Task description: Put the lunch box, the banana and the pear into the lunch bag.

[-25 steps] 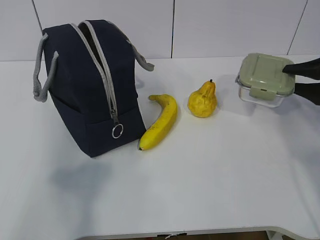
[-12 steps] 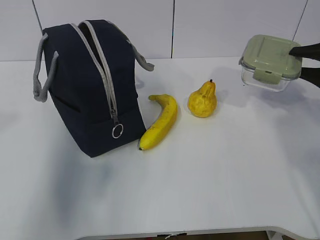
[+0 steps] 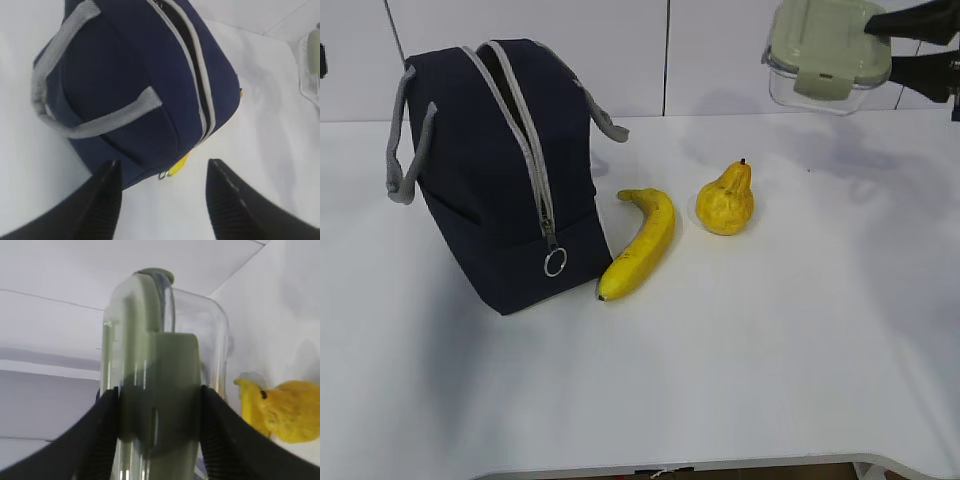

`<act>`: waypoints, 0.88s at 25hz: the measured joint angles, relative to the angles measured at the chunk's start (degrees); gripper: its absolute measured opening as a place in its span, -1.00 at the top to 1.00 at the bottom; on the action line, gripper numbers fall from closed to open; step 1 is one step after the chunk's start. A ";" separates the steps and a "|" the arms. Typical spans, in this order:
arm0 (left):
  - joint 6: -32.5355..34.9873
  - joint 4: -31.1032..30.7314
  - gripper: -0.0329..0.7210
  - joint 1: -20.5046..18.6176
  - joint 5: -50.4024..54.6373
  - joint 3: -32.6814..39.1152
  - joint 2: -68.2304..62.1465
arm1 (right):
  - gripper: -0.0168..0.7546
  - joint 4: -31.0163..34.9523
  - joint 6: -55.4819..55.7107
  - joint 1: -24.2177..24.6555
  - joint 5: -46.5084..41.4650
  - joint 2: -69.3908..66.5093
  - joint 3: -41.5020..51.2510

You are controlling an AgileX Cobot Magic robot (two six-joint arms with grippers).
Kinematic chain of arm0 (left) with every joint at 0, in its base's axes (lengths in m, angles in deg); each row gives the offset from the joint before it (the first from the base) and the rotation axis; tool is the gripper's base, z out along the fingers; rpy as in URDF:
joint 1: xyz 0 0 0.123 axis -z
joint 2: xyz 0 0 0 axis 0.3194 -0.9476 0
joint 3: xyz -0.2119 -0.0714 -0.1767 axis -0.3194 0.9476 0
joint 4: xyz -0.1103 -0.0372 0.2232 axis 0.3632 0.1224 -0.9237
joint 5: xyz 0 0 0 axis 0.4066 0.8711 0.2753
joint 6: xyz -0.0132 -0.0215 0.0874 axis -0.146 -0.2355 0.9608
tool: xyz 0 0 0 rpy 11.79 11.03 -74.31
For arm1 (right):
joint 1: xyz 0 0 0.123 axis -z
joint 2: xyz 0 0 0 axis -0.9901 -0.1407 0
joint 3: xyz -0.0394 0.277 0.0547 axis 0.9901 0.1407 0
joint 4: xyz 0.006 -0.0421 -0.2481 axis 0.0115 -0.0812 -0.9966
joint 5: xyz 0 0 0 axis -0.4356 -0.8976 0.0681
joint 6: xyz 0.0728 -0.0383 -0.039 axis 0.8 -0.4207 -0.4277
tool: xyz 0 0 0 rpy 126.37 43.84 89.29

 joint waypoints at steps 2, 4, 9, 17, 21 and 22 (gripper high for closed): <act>1.19 2.86 -0.16 0.00 0.00 -1.41 -3.47 | -0.02 -0.48 1.47 -0.88 -0.23 0.00 -2.66; 2.45 5.51 -0.17 0.96 -0.61 -2.39 -6.29 | -0.02 -0.92 2.81 -1.87 -0.37 0.00 -5.22; 4.71 7.48 -0.20 5.79 -4.02 -3.26 -12.25 | -0.02 -2.47 5.72 -4.85 -1.19 0.00 -9.13; 5.14 7.56 -0.28 9.60 -10.58 -3.50 -18.88 | -0.02 -3.17 6.57 -8.05 -1.68 0.00 -10.12; 5.14 7.56 -0.36 9.60 -11.16 -5.37 -22.04 | -0.02 -3.17 6.57 -8.64 -1.68 0.00 -10.12; 5.14 7.56 -0.36 9.60 -11.16 -6.13 -22.71 | -0.02 -3.17 6.67 -8.76 -1.68 0.00 -10.12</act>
